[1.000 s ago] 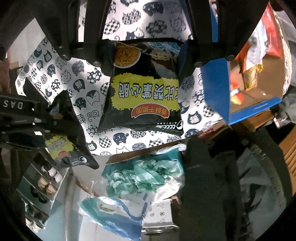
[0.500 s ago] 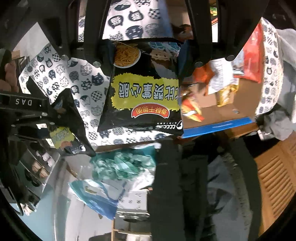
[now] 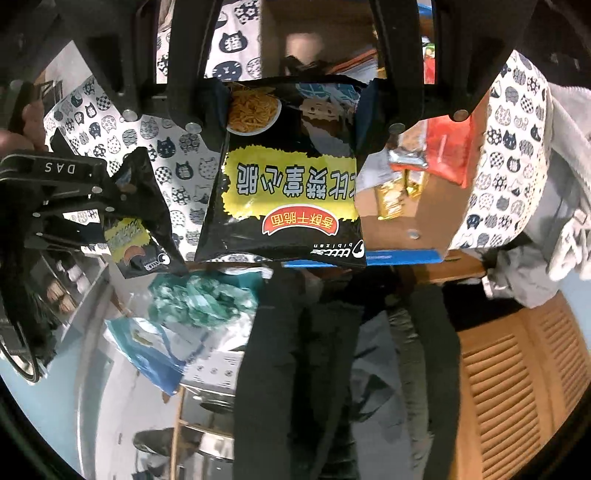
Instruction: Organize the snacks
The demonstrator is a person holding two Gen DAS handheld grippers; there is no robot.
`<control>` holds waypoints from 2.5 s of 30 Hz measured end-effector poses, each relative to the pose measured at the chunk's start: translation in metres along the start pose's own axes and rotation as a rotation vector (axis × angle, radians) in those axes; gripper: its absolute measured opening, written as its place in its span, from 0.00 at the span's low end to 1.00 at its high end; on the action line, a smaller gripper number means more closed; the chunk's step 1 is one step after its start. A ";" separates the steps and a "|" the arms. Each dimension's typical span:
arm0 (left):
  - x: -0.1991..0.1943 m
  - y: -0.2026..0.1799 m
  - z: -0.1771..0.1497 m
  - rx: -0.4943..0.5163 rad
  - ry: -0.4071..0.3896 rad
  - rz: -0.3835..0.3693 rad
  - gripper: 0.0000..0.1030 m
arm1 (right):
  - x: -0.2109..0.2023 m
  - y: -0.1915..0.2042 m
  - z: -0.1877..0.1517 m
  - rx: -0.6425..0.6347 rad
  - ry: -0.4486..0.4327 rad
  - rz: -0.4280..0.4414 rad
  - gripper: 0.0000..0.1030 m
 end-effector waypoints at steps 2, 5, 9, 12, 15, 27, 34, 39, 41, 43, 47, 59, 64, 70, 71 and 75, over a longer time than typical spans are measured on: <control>0.000 0.010 -0.003 -0.015 0.002 0.000 0.53 | 0.004 0.009 0.003 -0.012 0.004 0.009 0.57; 0.002 0.024 -0.009 -0.033 0.008 0.012 0.53 | 0.010 0.023 0.009 -0.030 0.009 0.021 0.57; 0.003 0.044 -0.015 -0.069 0.016 0.024 0.53 | 0.017 0.041 0.017 -0.052 0.014 0.036 0.57; 0.004 0.059 -0.020 -0.090 0.024 0.044 0.53 | 0.023 0.055 0.024 -0.068 0.020 0.046 0.57; 0.008 0.074 -0.026 -0.110 0.033 0.070 0.53 | 0.030 0.068 0.030 -0.081 0.028 0.060 0.57; 0.028 0.112 -0.047 -0.196 0.096 0.100 0.53 | 0.058 0.111 0.048 -0.126 0.074 0.101 0.57; 0.025 0.120 -0.049 -0.229 0.091 0.112 0.70 | 0.073 0.122 0.055 -0.123 0.098 0.129 0.57; 0.019 0.122 -0.048 -0.230 0.083 0.130 0.73 | 0.080 0.130 0.059 -0.132 0.106 0.139 0.58; 0.016 0.122 -0.049 -0.228 0.080 0.136 0.74 | 0.081 0.131 0.062 -0.131 0.102 0.143 0.59; 0.013 0.122 -0.049 -0.225 0.077 0.148 0.76 | 0.080 0.132 0.064 -0.128 0.095 0.152 0.64; 0.004 0.121 -0.048 -0.217 0.055 0.166 0.78 | 0.072 0.132 0.070 -0.127 0.064 0.153 0.70; -0.027 0.110 -0.040 -0.191 -0.006 0.208 0.85 | 0.037 0.121 0.061 -0.124 0.012 0.135 0.72; -0.041 0.100 -0.034 -0.158 -0.031 0.231 0.86 | 0.018 0.114 0.052 -0.108 -0.014 0.122 0.73; -0.053 0.086 -0.031 -0.112 -0.056 0.255 0.88 | -0.006 0.104 0.038 -0.097 -0.050 0.095 0.73; -0.055 0.084 -0.031 -0.106 -0.061 0.259 0.88 | -0.009 0.102 0.036 -0.099 -0.056 0.093 0.73; -0.063 0.077 -0.029 -0.090 -0.079 0.256 0.89 | -0.021 0.099 0.026 -0.105 -0.079 0.085 0.73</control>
Point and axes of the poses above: each gripper's, at about its wrist camera, not at the fingertips, and x roughly the way its jaws point, y to its left, z to its top, the point moved 6 cm from there along x, roughly the way its jaws point, and after that the axes turned 1 degree about y, right-handed, at the moved point
